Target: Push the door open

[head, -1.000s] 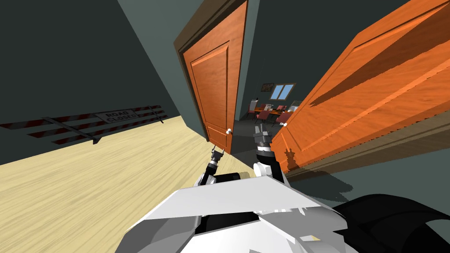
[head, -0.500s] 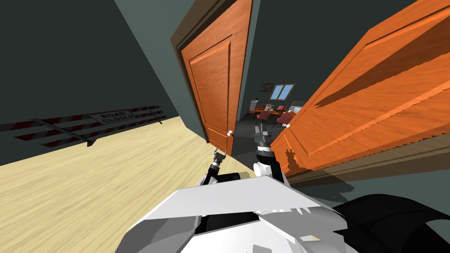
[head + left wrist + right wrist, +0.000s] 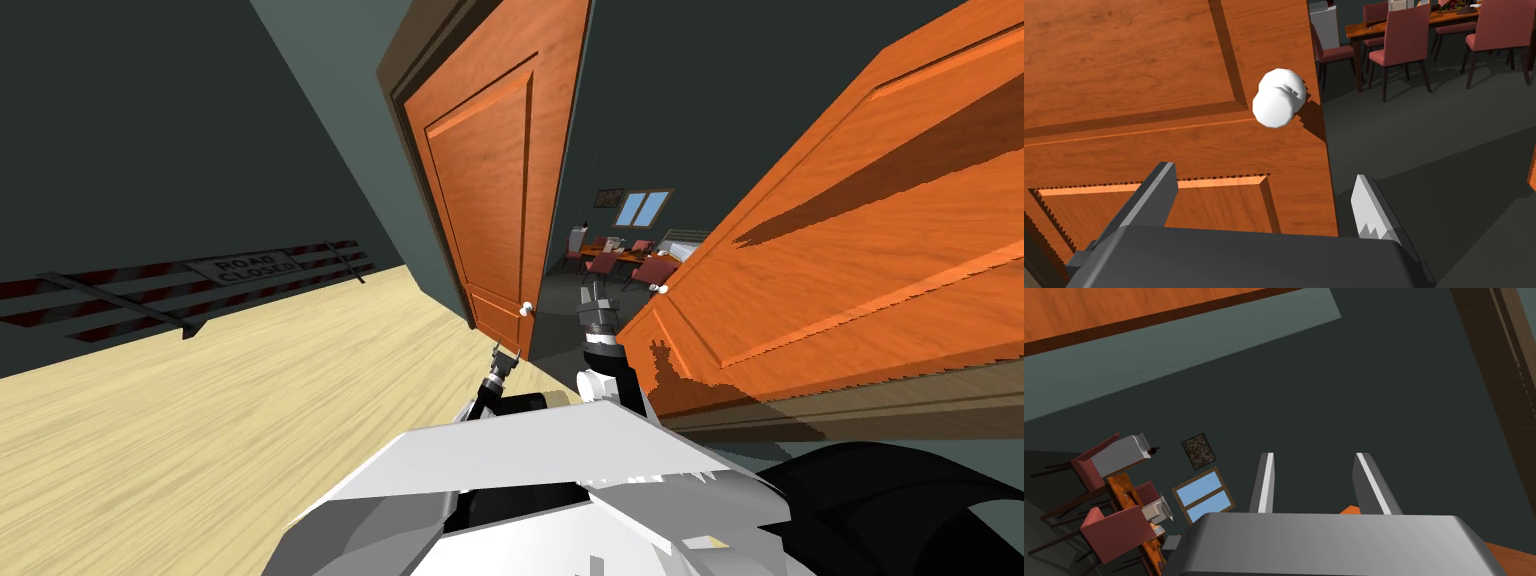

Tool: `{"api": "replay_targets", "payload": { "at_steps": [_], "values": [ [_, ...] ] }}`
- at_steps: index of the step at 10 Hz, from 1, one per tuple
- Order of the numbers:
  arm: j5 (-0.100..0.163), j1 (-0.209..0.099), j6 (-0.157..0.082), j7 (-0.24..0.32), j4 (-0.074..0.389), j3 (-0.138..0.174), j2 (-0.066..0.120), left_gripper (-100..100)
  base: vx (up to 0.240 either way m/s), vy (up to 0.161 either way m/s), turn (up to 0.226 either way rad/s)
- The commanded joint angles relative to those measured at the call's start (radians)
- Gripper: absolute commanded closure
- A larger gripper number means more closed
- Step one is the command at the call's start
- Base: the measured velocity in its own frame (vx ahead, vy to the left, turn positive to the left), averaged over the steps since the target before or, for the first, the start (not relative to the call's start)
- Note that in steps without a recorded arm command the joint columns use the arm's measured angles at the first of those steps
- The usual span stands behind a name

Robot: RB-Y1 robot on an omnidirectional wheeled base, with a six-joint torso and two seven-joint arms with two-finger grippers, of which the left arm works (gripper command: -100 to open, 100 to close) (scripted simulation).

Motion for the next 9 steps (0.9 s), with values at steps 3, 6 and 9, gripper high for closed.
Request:
{"api": "replay_targets", "payload": {
  "at_steps": [3, 6, 9],
  "values": [
    [0.001, -0.017, -0.012, 0.065, 0.059, -0.035, -0.016, -100, 0.122, 0.04, -0.015],
    [0.001, -0.029, -0.022, 0.109, 0.105, -0.058, -0.028, -100, 0.117, 0.025, -0.012],
    [0.002, -0.043, -0.034, 0.159, 0.155, -0.085, -0.045, -100, 0.116, 0.04, -0.015]
  ]
}}
